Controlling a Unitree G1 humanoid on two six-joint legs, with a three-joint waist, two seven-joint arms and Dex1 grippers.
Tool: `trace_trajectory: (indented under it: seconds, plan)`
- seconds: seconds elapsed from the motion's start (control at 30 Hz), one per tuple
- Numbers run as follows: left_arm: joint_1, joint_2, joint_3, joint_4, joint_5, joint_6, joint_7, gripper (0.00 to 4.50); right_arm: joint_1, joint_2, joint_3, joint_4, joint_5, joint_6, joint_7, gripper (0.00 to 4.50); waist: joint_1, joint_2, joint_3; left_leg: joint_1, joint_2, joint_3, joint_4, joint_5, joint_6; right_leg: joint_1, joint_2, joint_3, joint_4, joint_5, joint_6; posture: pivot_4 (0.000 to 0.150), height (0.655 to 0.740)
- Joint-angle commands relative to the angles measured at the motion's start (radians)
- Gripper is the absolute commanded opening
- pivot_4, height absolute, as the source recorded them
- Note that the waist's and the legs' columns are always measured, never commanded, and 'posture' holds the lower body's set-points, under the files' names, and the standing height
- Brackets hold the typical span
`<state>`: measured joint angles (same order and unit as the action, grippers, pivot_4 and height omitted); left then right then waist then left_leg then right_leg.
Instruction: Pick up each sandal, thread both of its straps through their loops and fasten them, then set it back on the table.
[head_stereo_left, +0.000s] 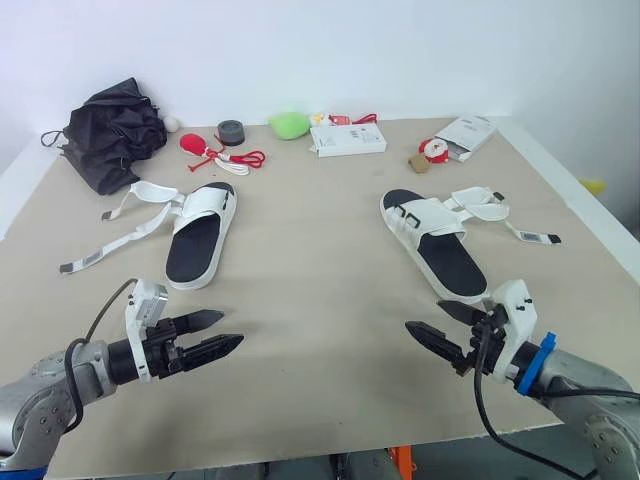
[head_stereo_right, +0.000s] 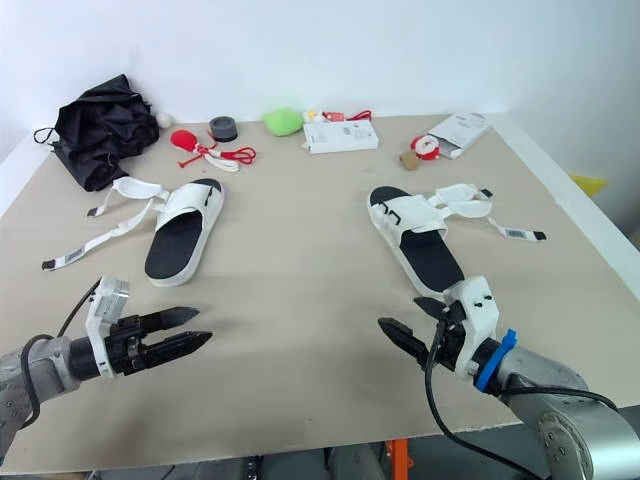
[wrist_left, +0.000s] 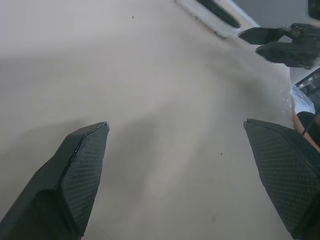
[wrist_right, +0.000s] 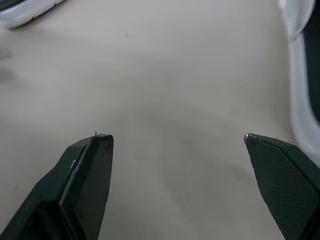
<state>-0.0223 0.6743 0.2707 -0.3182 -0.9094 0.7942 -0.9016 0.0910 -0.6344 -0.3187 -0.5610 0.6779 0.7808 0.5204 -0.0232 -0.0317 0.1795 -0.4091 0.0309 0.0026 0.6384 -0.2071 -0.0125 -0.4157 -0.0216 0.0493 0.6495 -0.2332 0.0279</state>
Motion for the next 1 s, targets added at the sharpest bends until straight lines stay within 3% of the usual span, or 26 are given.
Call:
trace_trajectory:
  seconds: [0.03, 0.37, 0.53, 0.9, 1.0]
  plan:
    - [-0.129, -0.003, -0.108, 0.026, 0.102, -0.106, -0.060, 4.46, -0.142, 0.000, -0.017, 0.067, -0.063, 0.000, -0.113, 4.50, -0.001, 0.000, 0.000, 0.000, 0.000, 0.000, 0.001, 0.000, 0.000, 0.000, 0.000, 0.000, 0.000, 0.001, 0.000, 0.150, 0.7400]
    - [-0.365, -0.108, -0.258, 0.127, 0.214, -0.236, -0.122, 4.46, -0.449, 0.039, 0.164, 0.436, -0.276, -0.092, -0.163, 4.50, -0.001, 0.000, 0.000, 0.001, -0.001, 0.003, 0.000, 0.001, 0.001, 0.001, 0.001, 0.004, 0.000, 0.006, 0.006, 0.150, 0.7400]
    - [-0.409, -0.135, -0.280, 0.193, 0.284, -0.289, -0.114, 4.46, -0.546, 0.093, 0.226, 0.578, -0.326, -0.155, -0.132, 4.50, -0.005, 0.000, 0.000, 0.000, -0.001, 0.004, -0.001, 0.001, 0.001, -0.001, 0.002, 0.006, -0.001, 0.006, 0.006, 0.150, 0.7400]
    - [-0.465, -0.223, -0.302, 0.246, 0.348, -0.359, -0.069, 4.46, -0.857, 0.208, 0.320, 1.068, -0.494, -0.403, -0.148, 4.50, -0.013, 0.000, 0.000, 0.000, 0.000, 0.007, 0.001, 0.001, 0.002, -0.002, 0.002, 0.010, -0.001, 0.011, 0.007, 0.150, 0.7400]
    - [-0.475, -0.240, -0.292, 0.257, 0.359, -0.375, -0.053, 4.50, -0.902, 0.230, 0.308, 1.183, -0.511, -0.478, -0.144, 3.73, -0.021, 0.000, 0.000, 0.001, 0.000, 0.009, 0.001, 0.001, 0.002, -0.001, 0.002, 0.011, -0.001, 0.011, 0.008, 0.150, 0.7400]
